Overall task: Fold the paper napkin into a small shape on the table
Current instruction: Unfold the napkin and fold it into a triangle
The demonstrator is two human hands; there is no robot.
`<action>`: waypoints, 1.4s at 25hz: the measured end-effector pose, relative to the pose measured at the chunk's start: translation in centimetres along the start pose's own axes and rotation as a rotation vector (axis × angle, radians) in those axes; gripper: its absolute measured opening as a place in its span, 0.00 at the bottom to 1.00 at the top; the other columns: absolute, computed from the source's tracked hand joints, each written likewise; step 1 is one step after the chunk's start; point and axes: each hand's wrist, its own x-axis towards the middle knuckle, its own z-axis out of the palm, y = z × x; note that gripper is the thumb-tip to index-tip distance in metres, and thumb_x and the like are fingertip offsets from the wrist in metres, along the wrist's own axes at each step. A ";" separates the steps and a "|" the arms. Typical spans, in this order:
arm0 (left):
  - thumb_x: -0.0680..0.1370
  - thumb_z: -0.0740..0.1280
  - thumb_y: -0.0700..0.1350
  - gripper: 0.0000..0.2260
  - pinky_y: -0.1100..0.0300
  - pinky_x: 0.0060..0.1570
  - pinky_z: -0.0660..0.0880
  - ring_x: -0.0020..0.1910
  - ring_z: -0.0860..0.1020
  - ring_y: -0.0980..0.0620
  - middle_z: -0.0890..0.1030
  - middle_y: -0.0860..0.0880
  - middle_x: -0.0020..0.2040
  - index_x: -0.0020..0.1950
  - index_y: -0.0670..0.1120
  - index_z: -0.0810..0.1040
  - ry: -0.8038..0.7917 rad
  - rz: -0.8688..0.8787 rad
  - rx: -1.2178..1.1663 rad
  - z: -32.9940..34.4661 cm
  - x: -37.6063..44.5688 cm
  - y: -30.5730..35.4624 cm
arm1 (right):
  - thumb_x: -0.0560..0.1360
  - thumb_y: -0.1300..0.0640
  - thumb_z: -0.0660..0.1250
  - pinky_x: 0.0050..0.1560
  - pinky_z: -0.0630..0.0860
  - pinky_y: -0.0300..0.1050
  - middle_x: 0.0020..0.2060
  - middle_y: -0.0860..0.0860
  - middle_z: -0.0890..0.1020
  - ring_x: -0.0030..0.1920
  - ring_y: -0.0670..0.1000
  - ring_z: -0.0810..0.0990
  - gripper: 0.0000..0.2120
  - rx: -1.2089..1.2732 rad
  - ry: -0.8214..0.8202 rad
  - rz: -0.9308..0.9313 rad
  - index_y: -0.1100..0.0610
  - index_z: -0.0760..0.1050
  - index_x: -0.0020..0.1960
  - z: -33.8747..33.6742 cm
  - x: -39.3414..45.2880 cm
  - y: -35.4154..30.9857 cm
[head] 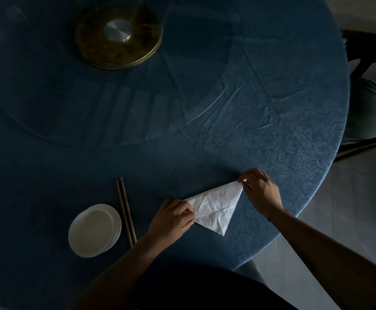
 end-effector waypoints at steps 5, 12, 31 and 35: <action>0.72 0.72 0.45 0.06 0.54 0.46 0.74 0.44 0.77 0.52 0.78 0.54 0.46 0.48 0.52 0.79 -0.027 0.027 0.027 -0.2 0.0 0.2 | 0.71 0.69 0.64 0.45 0.78 0.55 0.55 0.52 0.79 0.55 0.57 0.77 0.15 -0.050 0.071 -0.016 0.55 0.79 0.53 -0.6 -0.3 -0.6; 0.71 0.70 0.47 0.11 0.51 0.42 0.77 0.45 0.79 0.48 0.80 0.50 0.49 0.53 0.50 0.79 -0.018 0.027 0.145 -0.1 0.2 1.2 | 0.79 0.42 0.52 0.73 0.58 0.62 0.76 0.55 0.59 0.76 0.56 0.54 0.31 -0.375 -0.243 -0.482 0.57 0.55 0.77 5.5 -6.0 -7.6; 0.74 0.64 0.53 0.20 0.48 0.50 0.75 0.55 0.76 0.48 0.73 0.49 0.64 0.65 0.51 0.72 -0.111 -0.070 0.128 0.0 -0.2 2.1 | 0.79 0.37 0.44 0.76 0.40 0.59 0.78 0.55 0.45 0.77 0.54 0.39 0.35 -0.403 -0.179 -0.100 0.58 0.41 0.77 2.4 -3.8 -1.2; 0.78 0.57 0.58 0.28 0.45 0.70 0.64 0.72 0.64 0.47 0.63 0.47 0.76 0.75 0.47 0.62 -0.173 -0.101 0.087 0.6 2.6 4.4 | 0.79 0.36 0.43 0.76 0.45 0.59 0.78 0.55 0.45 0.77 0.54 0.38 0.36 -0.451 -0.292 -0.315 0.57 0.38 0.77 4.6 -3.7 -3.6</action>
